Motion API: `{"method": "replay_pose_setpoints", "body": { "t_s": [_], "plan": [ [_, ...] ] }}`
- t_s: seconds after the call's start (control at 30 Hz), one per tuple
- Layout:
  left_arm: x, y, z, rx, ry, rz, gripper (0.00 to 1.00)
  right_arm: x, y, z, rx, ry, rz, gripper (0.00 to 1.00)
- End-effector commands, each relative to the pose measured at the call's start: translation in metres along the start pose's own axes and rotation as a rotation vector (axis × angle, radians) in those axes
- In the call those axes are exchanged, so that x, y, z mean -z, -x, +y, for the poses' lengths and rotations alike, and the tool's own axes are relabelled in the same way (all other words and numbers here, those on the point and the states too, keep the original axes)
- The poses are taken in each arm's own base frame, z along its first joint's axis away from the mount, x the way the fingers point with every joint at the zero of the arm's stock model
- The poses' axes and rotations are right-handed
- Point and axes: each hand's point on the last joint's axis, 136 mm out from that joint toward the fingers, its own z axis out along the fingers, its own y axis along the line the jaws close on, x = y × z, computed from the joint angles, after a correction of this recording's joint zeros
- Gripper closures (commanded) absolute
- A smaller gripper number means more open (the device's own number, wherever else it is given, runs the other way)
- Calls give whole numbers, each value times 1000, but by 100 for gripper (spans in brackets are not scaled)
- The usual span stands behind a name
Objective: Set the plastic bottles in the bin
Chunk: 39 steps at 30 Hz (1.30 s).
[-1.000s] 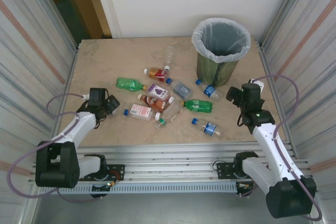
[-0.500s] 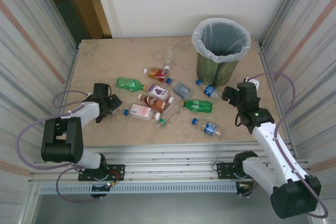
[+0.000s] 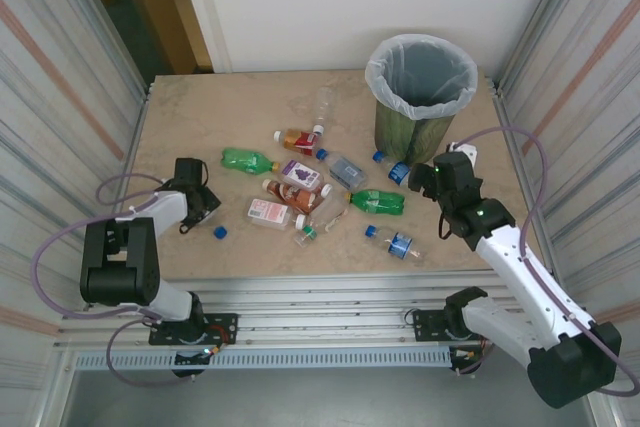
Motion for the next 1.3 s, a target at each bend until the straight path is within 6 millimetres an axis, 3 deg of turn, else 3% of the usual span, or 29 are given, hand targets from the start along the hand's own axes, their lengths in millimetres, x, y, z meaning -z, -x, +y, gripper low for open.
{"method": "replay_pose_setpoints", "body": {
  "t_s": [0.0, 0.23, 0.37, 0.57, 0.8, 0.9, 1.0, 1.27],
  "plan": [
    [1, 5, -30, 14, -143, 4, 51, 13, 14, 6, -9, -2, -35, 2],
    [58, 25, -45, -4, -266, -91, 64, 24, 23, 32, -4, 101, -60, 2],
    [102, 35, -65, -2, -414, -150, 67, 32, 25, 67, 10, 257, -53, 2],
    [158, 33, -118, -67, -609, -186, 68, 48, 14, 145, 9, 572, 6, 2],
    [215, 13, -210, -162, -900, -184, 68, 85, -1, 251, 86, 923, 82, 2],
    [232, 4, -243, -210, -986, -151, 68, 101, -8, 287, 104, 1055, 114, 1],
    [245, -4, -267, -241, -1057, -128, 68, 105, -16, 312, 116, 1120, 143, 3],
    [260, -11, -286, -254, -1128, -93, 68, 91, -20, 336, 103, 1145, 146, 18]
  ]
}}
